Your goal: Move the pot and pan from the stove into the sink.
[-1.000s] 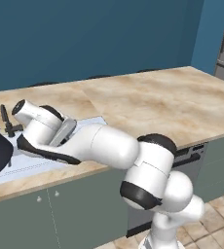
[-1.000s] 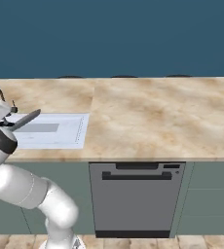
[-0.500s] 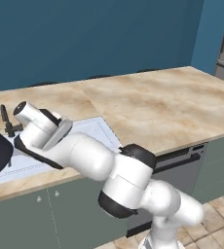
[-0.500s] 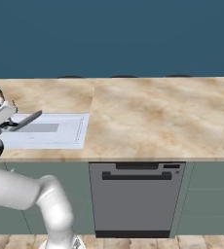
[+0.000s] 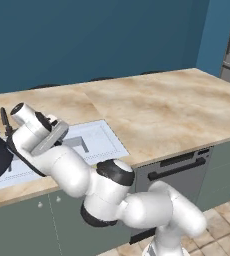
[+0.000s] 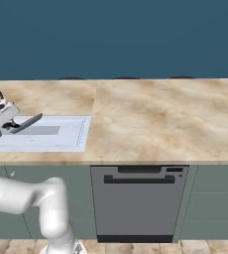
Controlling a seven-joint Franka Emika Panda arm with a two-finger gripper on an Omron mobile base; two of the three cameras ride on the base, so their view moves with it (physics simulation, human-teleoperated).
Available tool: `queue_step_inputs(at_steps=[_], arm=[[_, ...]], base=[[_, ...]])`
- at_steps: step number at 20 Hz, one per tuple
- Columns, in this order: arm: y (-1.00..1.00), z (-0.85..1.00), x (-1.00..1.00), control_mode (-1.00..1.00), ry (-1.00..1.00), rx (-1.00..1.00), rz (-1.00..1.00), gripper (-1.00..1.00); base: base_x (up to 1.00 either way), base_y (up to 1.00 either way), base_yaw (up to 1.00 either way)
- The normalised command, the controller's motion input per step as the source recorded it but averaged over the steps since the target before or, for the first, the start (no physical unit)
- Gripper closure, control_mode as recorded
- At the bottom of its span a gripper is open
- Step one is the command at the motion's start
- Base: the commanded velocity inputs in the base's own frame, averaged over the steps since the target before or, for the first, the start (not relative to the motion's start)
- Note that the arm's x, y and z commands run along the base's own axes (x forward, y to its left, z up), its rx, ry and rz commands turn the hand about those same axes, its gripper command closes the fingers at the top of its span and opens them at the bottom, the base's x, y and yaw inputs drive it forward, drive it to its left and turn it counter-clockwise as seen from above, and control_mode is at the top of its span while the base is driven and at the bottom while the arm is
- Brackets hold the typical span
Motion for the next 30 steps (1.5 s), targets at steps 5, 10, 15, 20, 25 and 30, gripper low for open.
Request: queue_step_inputs(at_steps=[5, 10, 15, 20, 25, 30], arm=[[0.05, -0.08, 0.14, -1.0, 0.03, 0.02, 0.01, 1.0], [0.0, -0.23, 0.04, -1.0, 0.09, -0.01, 0.01, 1.0], [0.0, -0.32, 0.24, -1.0, 0.13, -0.01, 0.01, 1.0], [0.0, -0.24, 0.58, -1.0, 0.09, 0.0, 0.0, 1.0], [0.0, -0.19, 0.15, -1.0, 0.05, 0.0, 0.03, -1.0], [0.0, 0.02, 0.01, -1.0, 0.0, 0.01, 0.0, -1.0]], base=[[0.0, 0.0, 0.0], [0.0, 0.0, 0.0], [0.0, 0.0, 0.0], [0.0, 0.0, 0.0], [0.0, 0.0, 0.0], [0.0, 0.0, 0.0]])
